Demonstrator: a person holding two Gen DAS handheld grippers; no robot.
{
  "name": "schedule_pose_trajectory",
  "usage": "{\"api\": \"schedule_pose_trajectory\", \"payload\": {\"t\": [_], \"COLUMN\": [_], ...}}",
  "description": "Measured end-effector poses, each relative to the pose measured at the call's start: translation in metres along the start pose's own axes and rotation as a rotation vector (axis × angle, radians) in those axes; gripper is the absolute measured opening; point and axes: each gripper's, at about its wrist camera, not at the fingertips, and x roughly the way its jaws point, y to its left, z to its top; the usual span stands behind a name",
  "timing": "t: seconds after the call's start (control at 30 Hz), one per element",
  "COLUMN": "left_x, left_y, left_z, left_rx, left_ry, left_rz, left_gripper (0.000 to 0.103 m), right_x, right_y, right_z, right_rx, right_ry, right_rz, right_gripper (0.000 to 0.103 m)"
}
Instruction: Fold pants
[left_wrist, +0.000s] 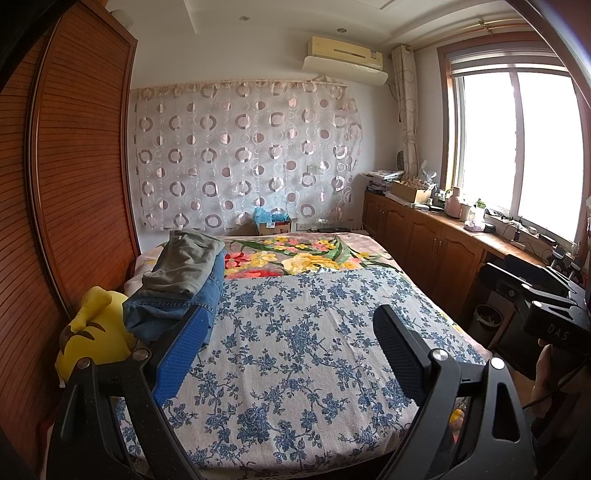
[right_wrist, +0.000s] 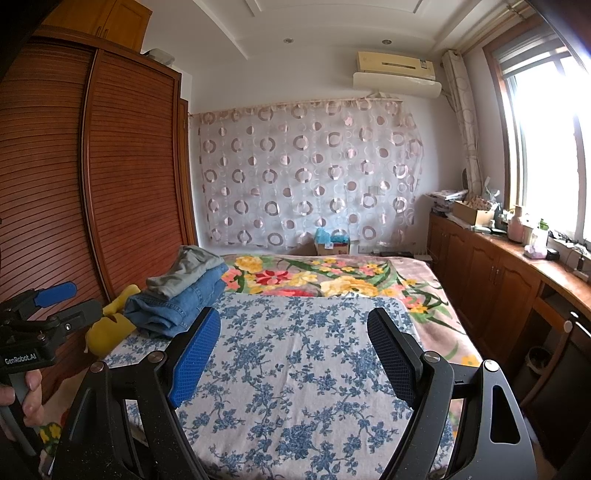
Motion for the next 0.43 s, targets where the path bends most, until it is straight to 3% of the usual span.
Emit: {"api": "schedule_pose_trajectory", "payload": {"t": [0.43], "left_x": [0.0001], "left_y": [-0.0004], "left_z": [-0.0009], "left_rx": [0.001], "left_ry": [-0.001], "left_rz": [0.000], "left_gripper": [0.091], "right_x": [-0.0005], "right_y": [0.0006], "right_z": [-0.0007], "right_rx": [0.000], "right_ry": [-0.001], "right_rz": [-0.001], "right_gripper": [0.083]}}
